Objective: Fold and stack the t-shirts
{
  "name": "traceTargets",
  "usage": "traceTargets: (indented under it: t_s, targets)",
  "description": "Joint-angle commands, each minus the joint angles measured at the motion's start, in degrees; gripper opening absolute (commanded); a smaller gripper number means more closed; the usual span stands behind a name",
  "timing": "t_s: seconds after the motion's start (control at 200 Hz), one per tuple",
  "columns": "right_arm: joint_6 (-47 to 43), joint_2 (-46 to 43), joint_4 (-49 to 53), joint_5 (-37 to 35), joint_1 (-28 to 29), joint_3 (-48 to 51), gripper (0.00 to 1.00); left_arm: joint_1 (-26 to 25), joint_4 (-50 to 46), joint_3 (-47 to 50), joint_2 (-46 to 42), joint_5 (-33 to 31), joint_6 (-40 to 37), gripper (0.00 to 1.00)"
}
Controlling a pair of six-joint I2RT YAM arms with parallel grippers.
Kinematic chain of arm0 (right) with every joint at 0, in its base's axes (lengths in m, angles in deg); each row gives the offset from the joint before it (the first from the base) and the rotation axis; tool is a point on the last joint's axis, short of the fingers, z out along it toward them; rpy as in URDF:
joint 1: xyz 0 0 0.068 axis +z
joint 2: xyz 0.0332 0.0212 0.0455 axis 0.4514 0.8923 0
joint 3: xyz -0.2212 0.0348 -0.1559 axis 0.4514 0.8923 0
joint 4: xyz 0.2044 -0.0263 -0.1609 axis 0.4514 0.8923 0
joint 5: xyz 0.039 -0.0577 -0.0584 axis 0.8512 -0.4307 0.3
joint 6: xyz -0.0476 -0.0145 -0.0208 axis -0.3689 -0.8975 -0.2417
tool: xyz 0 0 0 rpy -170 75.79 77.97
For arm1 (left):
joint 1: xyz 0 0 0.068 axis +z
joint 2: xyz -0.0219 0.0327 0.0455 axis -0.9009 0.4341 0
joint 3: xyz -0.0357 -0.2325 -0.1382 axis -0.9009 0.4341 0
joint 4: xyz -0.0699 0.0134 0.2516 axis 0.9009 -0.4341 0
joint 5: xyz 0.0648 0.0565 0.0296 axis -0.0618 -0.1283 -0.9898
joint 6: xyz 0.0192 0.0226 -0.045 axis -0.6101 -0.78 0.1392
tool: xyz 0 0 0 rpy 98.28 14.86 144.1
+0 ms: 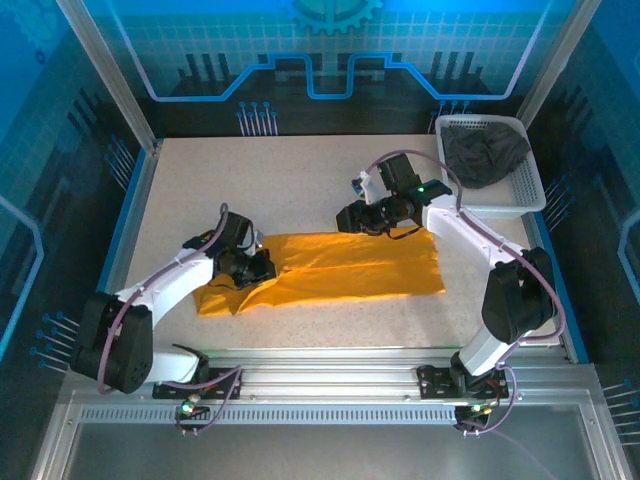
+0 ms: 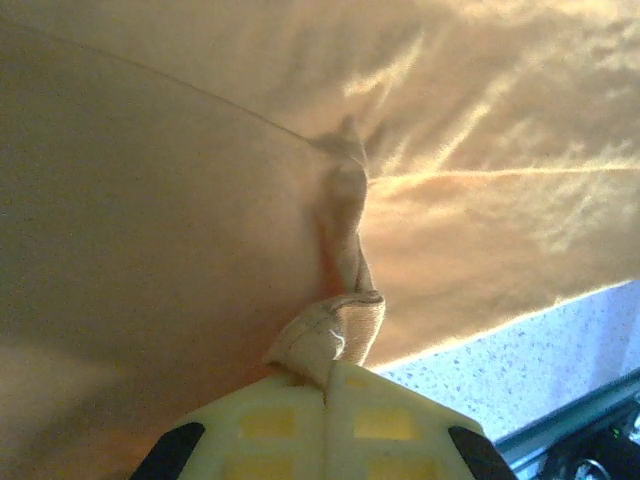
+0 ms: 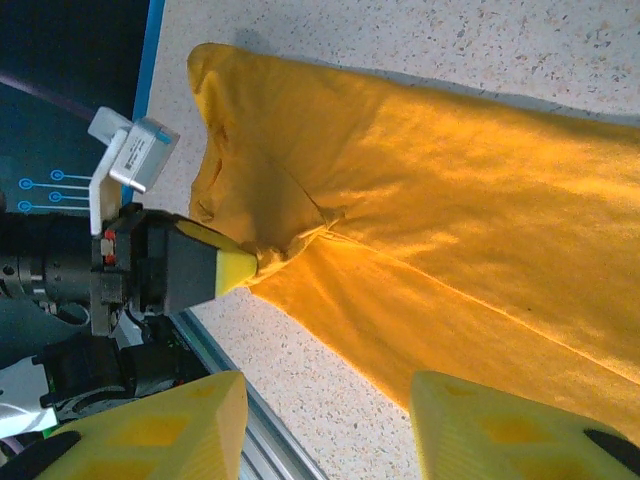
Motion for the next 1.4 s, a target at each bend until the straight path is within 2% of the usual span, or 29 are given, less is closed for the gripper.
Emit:
traceTargets:
  t_s: [0.0, 0.3, 0.34, 0.4, 0.435, 0.48, 0.64, 0.81, 0.875, 1.005, 1.165, 1.321, 1.396]
  targets:
    - [-0.6, 0.5, 0.9, 0.9, -0.1, 0.2, 0.48, -2.2, 0.3, 1.7, -0.4, -0.2, 5.8, 0.00]
    - [-0.9, 0.8, 1.3, 0.6, -0.1, 1.4, 0.48, -6.3, 2.6, 1.1, 3.2, -3.6, 11.7, 0.00]
    - [-0.9, 1.0, 1.5, 0.6, -0.1, 1.4, 0.48, -6.5, 1.8, 0.9, 3.6, -4.6, 12.1, 0.08]
    - [-1.1, 1.4, 1.8, 0.5, -0.1, 1.6, 0.48, -7.0, 0.0, 0.4, 4.0, -6.3, 12.3, 0.31]
    - [-1.1, 1.4, 1.8, 0.2, -0.1, 1.9, 0.48, -7.5, -0.9, 0.2, 3.6, -7.3, 12.2, 0.39]
    - [-1.2, 1.4, 1.8, -0.2, -0.1, 2.3, 0.48, -8.0, -1.7, 0.0, 2.6, -8.0, 12.1, 0.43]
    - [-0.7, 2.2, 2.3, -3.2, -0.2, 3.8, 0.46, -7.7, -7.7, 0.3, -4.4, -12.9, 10.9, 0.45]
    - [1.8, 3.9, 1.4, -6.3, -0.3, 6.0, 0.42, -1.9, -14.6, 4.0, -10.9, -16.2, 13.4, 0.44]
    - [2.6, 5.0, 2.0, -7.8, -0.2, 5.9, 0.39, 2.8, -15.5, 5.9, -13.3, -15.5, 13.9, 0.44]
    - [2.2, 8.0, 3.4, -11.4, -0.2, 4.4, 0.34, 14.0, -9.9, 8.9, -16.1, -11.1, 12.8, 0.45]
    - [0.3, 14.0, 5.6, -14.0, -0.4, 0.9, 0.37, 21.7, -2.9, 8.6, -10.3, -12.0, 7.9, 0.50]
    - [-0.3, 18.2, 8.5, -15.0, -0.5, -2.9, 0.37, 24.5, 1.8, 6.7, -3.9, -14.8, 2.8, 0.50]
    - [-0.1, 18.7, 8.7, -14.8, -0.5, -3.5, 0.37, 25.8, 3.9, 6.5, -1.0, -14.2, 1.6, 0.49]
